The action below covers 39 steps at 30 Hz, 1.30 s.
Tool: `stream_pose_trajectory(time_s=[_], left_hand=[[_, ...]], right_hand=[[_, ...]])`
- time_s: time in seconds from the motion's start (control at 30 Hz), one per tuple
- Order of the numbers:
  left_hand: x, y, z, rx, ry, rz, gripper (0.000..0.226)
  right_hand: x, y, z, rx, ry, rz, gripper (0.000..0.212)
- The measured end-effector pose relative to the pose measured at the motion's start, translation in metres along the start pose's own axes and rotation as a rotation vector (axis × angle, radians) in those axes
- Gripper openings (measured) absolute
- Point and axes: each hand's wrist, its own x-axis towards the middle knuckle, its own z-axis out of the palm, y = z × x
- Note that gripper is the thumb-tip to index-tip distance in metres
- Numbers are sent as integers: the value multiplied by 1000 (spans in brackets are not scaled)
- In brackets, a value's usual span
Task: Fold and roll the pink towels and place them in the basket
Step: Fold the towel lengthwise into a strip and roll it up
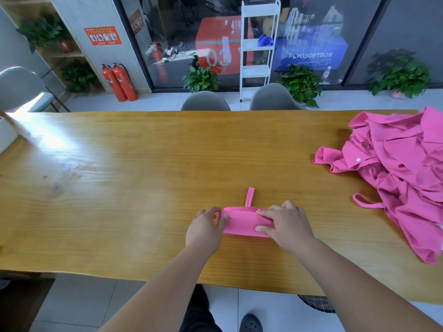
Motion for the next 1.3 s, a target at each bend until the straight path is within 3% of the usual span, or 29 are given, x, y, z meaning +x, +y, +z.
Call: stream_pose_trajectory(time_s=[0.17,0.37,0.47,0.57,0.67,0.8,1.07,1.27,1.3], left_hand=[[-16,7,18,-229,-23,-68,73],[-15,28,22,-468,-125,-181,84],[-6,31,22,-362,-80,-173,84],[5,27,13,-188,-91,-106,80],[12,27,-3,-51,-131,-16,76],[15,25,-11,9,-148,39,73],[4,24,-7,-40,-155,31,71],[7,21,-1,-95,-192,-27,79],[8,22,0,-103,-196,-42,81]], right_hand=[[0,-17,7,102,7,187,60],[-11,-43,22,242,47,282,59],[-16,-55,27,360,-11,320,54],[-18,-61,32,512,-120,234,49],[-22,-53,27,633,-166,178,28],[-20,-32,16,491,18,268,24],[-6,-18,22,153,-64,121,41],[-2,-19,27,174,-57,117,3],[-2,-18,26,233,-53,131,8]])
